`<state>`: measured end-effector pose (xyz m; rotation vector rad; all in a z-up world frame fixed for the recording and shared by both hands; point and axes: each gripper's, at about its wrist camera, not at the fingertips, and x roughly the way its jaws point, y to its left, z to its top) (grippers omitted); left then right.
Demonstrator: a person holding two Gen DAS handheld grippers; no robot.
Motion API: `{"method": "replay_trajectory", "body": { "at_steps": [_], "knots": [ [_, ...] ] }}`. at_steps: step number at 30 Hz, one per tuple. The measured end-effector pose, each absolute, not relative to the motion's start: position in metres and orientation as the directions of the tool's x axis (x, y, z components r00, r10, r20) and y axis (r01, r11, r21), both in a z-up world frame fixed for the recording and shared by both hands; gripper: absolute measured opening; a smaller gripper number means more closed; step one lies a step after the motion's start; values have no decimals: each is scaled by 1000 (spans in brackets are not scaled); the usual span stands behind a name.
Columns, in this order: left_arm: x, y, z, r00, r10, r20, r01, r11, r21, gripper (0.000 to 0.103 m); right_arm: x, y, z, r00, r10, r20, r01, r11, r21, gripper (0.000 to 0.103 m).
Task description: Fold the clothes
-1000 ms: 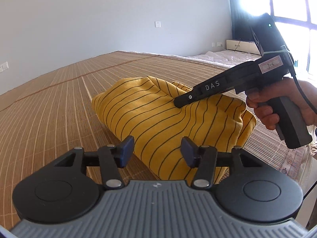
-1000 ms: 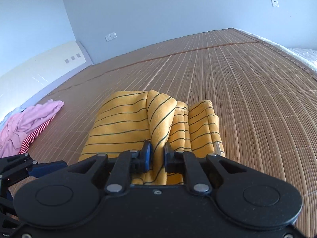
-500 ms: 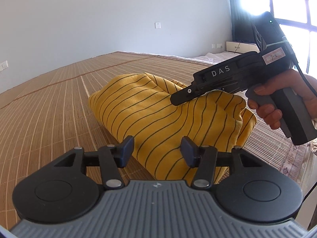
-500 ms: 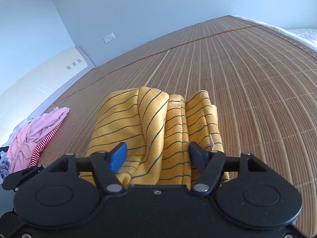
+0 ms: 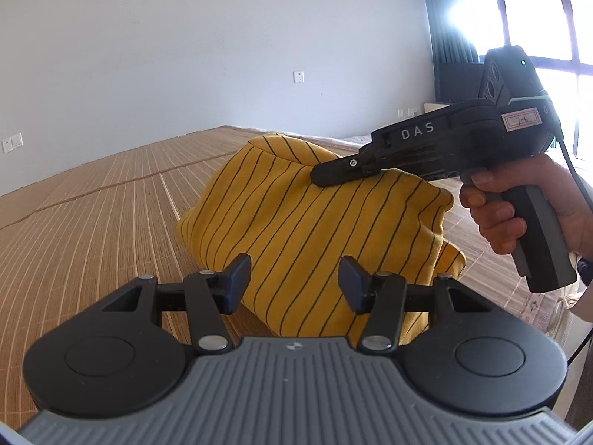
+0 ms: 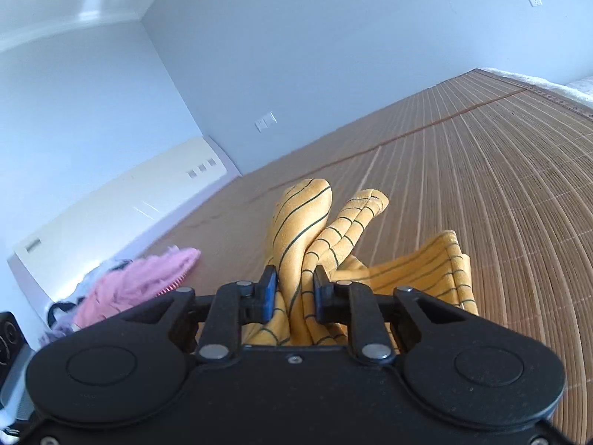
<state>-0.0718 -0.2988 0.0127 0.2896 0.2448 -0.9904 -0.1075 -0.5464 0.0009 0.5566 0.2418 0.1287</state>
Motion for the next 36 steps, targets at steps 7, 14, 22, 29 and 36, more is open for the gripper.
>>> {"method": "replay_trajectory", "body": {
  "at_steps": [7,14,22,29,36],
  "knots": [
    [-83,-330,21,508,-790,-342,860,447,245,62,-139,-607,-19,979,70,-191,93,681,726,21],
    [-85,-374,-20,463,-782,-418,886,393,248,62,-115,-629,-39,908,-52,-415,338,678,653,26],
    [-69,-387,-26,452,-787,-419,892,388,234,62,-125,-636,-26,912,-121,-392,341,754,562,60],
    [-67,-387,-29,450,-791,-414,892,382,240,63,-100,-633,-47,872,-1,-490,312,773,553,71],
    [-48,-354,-18,476,-761,-441,879,424,216,67,-94,-598,-49,846,103,-523,255,784,566,53]
  ]
}}
